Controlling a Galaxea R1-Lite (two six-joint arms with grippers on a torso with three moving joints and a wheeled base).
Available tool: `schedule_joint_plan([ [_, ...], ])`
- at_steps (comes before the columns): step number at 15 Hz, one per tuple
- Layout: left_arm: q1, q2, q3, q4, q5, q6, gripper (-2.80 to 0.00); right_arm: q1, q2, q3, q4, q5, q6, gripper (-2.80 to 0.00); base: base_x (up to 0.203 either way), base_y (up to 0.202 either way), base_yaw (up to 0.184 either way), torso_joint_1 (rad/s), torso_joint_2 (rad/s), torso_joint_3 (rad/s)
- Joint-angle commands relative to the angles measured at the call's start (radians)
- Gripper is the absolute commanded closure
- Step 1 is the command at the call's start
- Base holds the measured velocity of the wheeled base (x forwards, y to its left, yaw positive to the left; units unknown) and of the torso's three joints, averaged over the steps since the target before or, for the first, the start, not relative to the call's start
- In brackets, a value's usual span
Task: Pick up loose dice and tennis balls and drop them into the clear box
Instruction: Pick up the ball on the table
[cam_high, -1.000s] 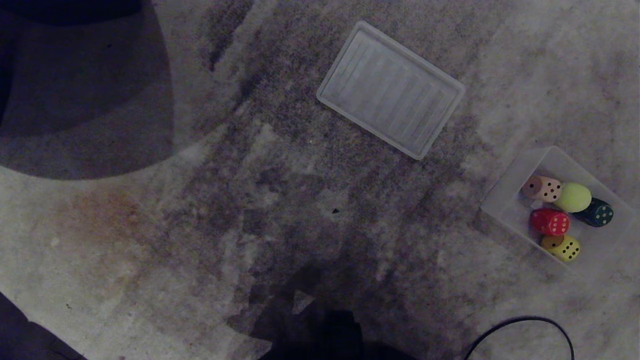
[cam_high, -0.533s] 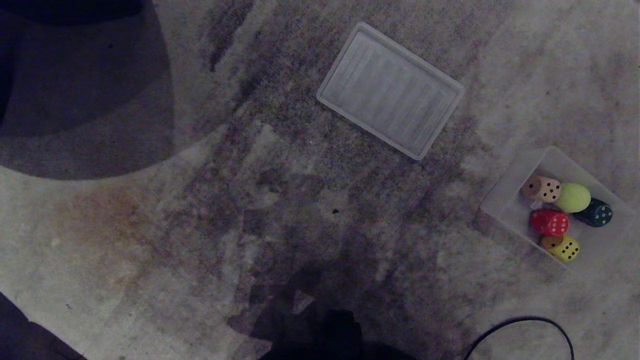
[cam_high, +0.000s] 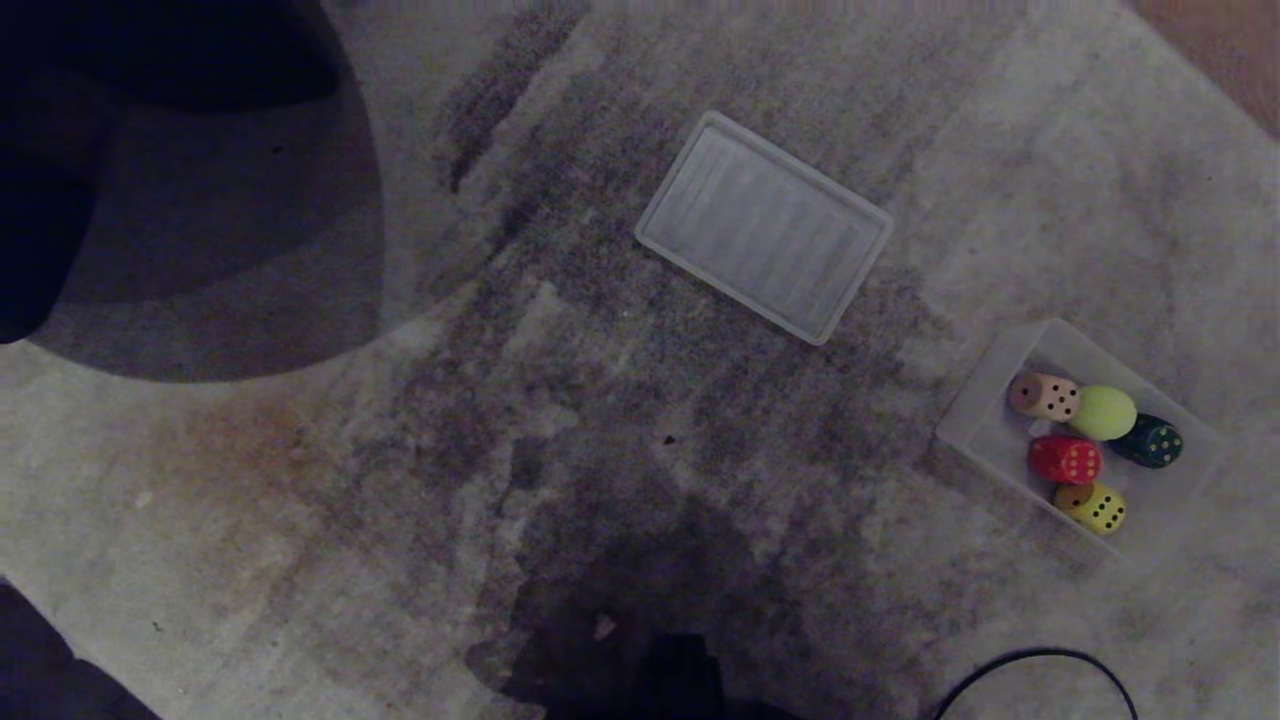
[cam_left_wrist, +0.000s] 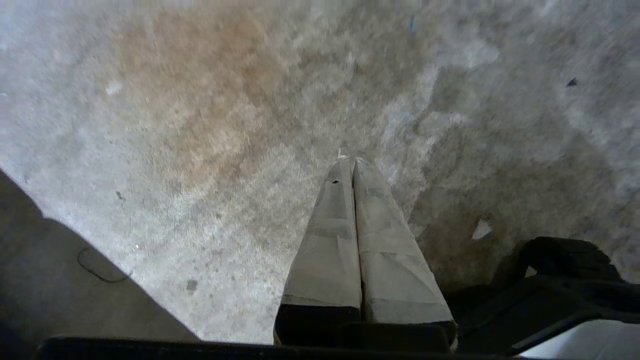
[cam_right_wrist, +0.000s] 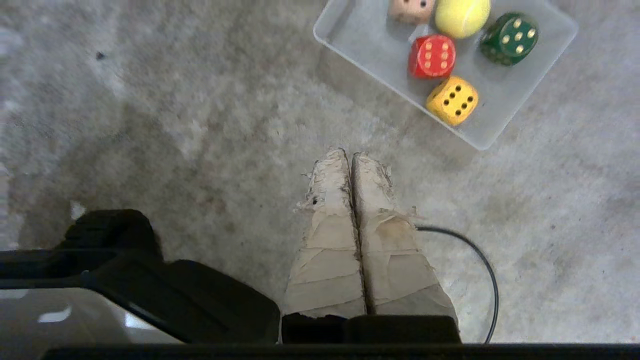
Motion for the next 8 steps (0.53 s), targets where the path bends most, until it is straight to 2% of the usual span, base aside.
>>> schedule_joint_plan([
  [1, 0.0, 0.002, 0.002, 0.0, 0.001, 0.0, 0.0, 0.0, 0.002, 0.002, 0.0, 0.0, 0.001, 0.0, 0.0, 0.0, 0.0, 0.007, 0.0, 0.198],
  [8, 0.0, 0.002, 0.002, -0.001, 0.001, 0.0, 0.0, 0.0, 0.002, 0.002, 0.0, 0.0, 0.001, 0.0, 0.0, 0.0, 0.0, 0.002, 0.0, 0.203],
])
